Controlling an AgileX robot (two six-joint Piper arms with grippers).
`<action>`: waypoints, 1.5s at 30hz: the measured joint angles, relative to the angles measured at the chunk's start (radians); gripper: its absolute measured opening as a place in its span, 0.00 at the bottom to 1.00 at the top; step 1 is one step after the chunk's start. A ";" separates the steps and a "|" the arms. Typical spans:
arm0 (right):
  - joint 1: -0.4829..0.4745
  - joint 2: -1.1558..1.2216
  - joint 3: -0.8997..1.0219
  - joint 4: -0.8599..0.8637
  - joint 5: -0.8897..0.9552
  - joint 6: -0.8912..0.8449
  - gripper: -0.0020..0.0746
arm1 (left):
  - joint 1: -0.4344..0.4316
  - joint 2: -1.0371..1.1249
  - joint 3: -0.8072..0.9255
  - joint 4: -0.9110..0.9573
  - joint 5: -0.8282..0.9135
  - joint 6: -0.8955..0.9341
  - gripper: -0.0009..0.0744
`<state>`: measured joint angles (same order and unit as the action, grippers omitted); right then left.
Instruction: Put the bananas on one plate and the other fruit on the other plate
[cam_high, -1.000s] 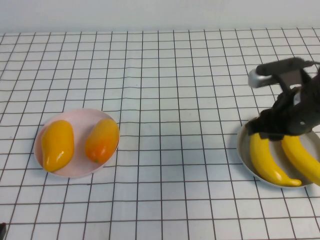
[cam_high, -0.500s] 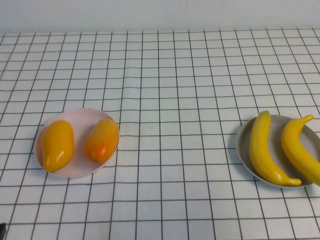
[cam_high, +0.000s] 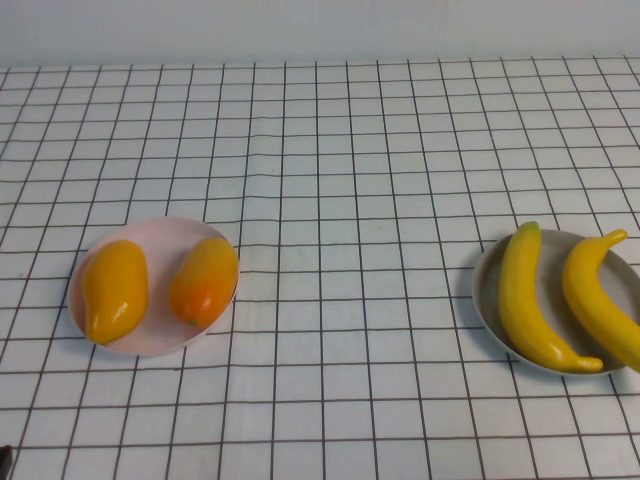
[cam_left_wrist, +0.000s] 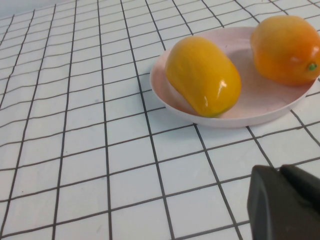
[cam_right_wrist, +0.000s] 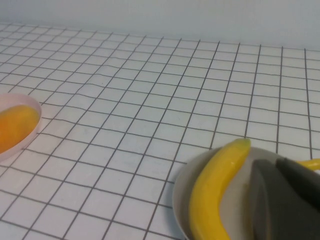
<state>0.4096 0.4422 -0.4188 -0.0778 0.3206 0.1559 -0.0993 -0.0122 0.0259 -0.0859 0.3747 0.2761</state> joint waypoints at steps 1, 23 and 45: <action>0.000 0.000 0.013 0.001 -0.015 0.000 0.01 | 0.000 0.000 0.000 0.000 0.000 0.000 0.01; -0.236 -0.316 0.359 0.011 -0.250 -0.036 0.01 | 0.000 0.000 0.000 0.000 0.000 0.000 0.01; -0.499 -0.450 0.446 0.264 0.039 -0.129 0.01 | 0.000 -0.002 0.000 0.000 0.000 0.000 0.01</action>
